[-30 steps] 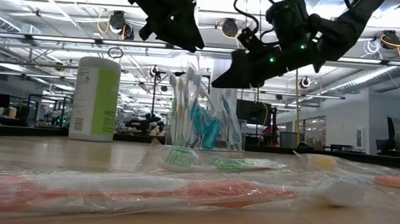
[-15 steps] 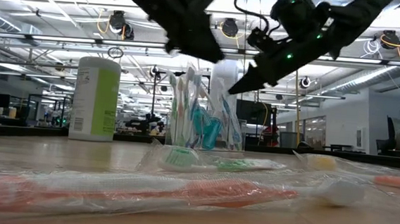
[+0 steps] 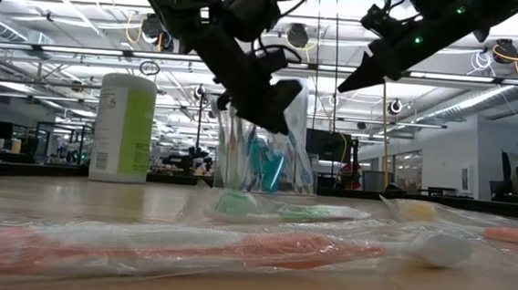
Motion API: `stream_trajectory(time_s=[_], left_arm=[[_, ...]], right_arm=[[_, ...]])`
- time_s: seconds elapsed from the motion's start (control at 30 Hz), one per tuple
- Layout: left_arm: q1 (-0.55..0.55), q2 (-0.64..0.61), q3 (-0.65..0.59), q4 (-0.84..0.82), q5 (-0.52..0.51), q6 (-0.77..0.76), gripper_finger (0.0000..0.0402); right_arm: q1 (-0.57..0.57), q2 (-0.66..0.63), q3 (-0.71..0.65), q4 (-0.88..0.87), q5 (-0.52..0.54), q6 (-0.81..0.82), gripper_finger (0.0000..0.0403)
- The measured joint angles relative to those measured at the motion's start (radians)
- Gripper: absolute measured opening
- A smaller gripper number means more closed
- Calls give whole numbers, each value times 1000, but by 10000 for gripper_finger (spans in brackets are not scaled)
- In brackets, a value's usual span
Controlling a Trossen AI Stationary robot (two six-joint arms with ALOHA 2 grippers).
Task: Pick & Place toothbrushing station
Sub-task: Put the blue mouthwash into the transparent organizer
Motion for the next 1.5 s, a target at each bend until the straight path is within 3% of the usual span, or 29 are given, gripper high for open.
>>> stream_trajectory(time_s=[0.33, 0.53, 0.77, 1.07, 1.5], left_arm=[[-25, -4, 2, -262, 14, 75, 44], [-26, -12, 4, -385, -34, 93, 6], [-32, -86, -5, -471, -55, 70, 13], [-52, -203, -3, -451, -59, 20, 13], [-18, -154, -2, -338, -51, -52, 17]], right_arm=[[-24, -50, -23, 9, 48, -47, 1], [-25, -50, -23, 7, 48, -40, 1], [-25, -50, -23, -1, 48, -39, 1], [-25, -50, -23, -2, 45, -10, 1], [-25, -50, -23, 0, 44, 17, 1]])
